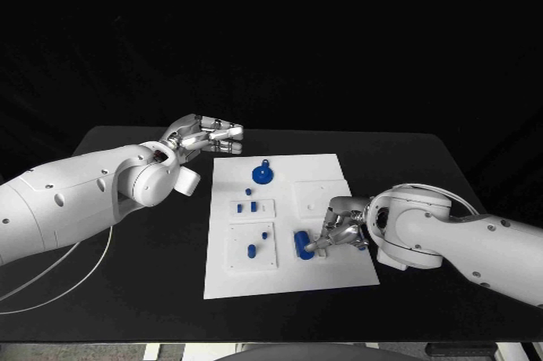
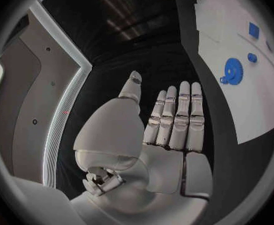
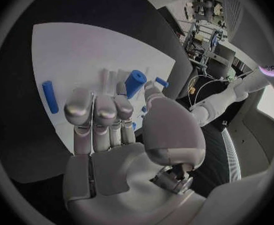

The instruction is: Assemble the parts on the task board

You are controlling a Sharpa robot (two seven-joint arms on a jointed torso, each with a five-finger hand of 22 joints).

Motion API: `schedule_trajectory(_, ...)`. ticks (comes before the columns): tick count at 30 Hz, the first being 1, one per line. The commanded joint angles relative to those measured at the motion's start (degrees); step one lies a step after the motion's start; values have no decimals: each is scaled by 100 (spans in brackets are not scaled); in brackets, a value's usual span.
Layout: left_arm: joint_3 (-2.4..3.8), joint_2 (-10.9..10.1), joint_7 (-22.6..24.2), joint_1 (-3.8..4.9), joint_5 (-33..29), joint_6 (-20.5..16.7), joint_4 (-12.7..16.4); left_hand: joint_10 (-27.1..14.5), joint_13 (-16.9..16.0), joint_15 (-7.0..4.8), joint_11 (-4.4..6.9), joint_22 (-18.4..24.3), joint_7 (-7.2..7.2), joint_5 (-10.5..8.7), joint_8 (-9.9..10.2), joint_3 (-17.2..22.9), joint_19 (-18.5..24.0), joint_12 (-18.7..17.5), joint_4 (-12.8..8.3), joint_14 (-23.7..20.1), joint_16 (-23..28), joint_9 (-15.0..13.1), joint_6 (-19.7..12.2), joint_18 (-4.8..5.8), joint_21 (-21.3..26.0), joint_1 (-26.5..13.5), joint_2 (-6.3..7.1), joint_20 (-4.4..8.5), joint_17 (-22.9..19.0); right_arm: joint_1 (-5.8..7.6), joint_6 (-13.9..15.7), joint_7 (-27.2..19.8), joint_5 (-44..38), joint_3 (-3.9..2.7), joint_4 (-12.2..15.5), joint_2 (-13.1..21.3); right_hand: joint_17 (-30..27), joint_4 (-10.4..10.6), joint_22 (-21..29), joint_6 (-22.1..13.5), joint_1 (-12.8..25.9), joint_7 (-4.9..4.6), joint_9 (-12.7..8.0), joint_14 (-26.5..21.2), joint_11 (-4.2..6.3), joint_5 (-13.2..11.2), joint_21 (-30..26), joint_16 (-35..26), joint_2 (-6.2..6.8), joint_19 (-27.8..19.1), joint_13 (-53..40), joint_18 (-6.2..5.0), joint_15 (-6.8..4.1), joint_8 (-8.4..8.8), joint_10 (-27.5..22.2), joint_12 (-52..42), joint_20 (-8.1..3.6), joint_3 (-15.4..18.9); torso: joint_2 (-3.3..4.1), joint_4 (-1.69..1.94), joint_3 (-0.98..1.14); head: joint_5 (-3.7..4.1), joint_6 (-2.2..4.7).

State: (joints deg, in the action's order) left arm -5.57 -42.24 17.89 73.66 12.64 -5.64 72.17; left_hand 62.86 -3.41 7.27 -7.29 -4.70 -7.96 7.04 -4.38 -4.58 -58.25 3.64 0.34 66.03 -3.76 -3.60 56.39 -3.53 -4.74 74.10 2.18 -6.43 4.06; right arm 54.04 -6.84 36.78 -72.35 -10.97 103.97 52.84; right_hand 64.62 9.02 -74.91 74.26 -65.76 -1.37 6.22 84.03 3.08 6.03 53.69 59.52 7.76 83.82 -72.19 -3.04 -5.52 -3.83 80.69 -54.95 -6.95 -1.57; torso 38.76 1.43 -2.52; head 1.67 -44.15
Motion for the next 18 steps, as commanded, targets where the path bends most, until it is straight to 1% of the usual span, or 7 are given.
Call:
schedule_trajectory(1,4,3,25,-1,13,92,4,25,-2,8,-11,10,-29,37,-37,6,-21,-17,10,-52,23,0,-5,84,-9,-29,-41,-11,-1,-7,-322,-256,212,-5,15,24,8,-120,-702,33,-124,-4,-18,-13,-1,217,21,35,-43,57,4,96,-25,16,1,-41,-3,16,0,-5,-3,-3,-4)
schedule_trajectory(3,4,4,23,-1,13,95,1,25,-2,8,-11,10,-29,37,-37,6,-21,-17,10,-52,23,0,-5,84,-9,-29,-41,-11,-1,-8,-368,-301,262,-7,18,39,5,-230,-701,38,-165,2,-32,-15,2,383,20,33,-69,54,8,97,-27,17,-1,-40,-5,-1,0,-10,-2,-14,5)
schedule_trajectory(7,4,4,22,-1,13,99,0,25,-2,8,-11,10,-29,37,-37,6,-21,-17,10,-52,23,0,-5,84,-9,-29,-41,-11,-1,-9,-418,-338,307,-9,16,45,5,-410,-701,37,-226,16,-60,-15,13,862,22,33,-129,52,11,100,-33,18,-3,-40,-11,-53,0,-7,-1,-18,11)
schedule_trajectory(10,4,4,22,-1,13,101,-1,25,-2,8,-11,10,-29,37,-37,6,-21,-17,10,-52,23,0,-5,84,-9,-29,-41,-11,-1,-10,-436,-348,327,-10,5,40,6,-505,-701,34,-208,22,-82,-14,16,1098,25,34,-171,52,14,103,-36,18,-7,-37,-14,-64,-1,-5,-2,-23,7)
schedule_trajectory(14,4,4,21,-1,13,101,-3,25,-2,8,-11,10,-29,37,-37,6,-21,-17,10,-52,23,0,-5,84,-9,-29,-41,-11,-1,-13,-362,-308,288,-10,-27,12,6,-658,-701,33,-174,29,-110,-13,24,1224,26,36,-280,52,13,104,-39,19,-5,-43,-17,-100,0,-3,-5,-20,10)
schedule_trajectory(17,4,6,20,-1,13,102,-4,23,-2,7,-12,9,-31,33,-37,1,-23,-18,8,-51,23,0,-6,84,-10,-39,-48,-11,-1,-17,-265,-260,206,-9,-63,-27,-4,-718,-697,32,-78,40,-125,-13,29,1198,14,27,-383,52,14,103,-46,18,-2,-47,-22,-296,-2,-1,-8,-14,4)
schedule_trajectory(18,4,7,20,-1,13,102,-4,23,-2,7,-12,9,-31,33,-37,1,-23,-18,8,-51,23,0,-6,84,-10,-39,-48,-11,-1,-18,-238,-247,186,-9,-72,-39,-7,-719,-698,25,-77,43,-128,-13,33,1179,18,24,-449,54,13,104,-45,20,0,-49,-22,-353,-1,0,-9,-13,5)
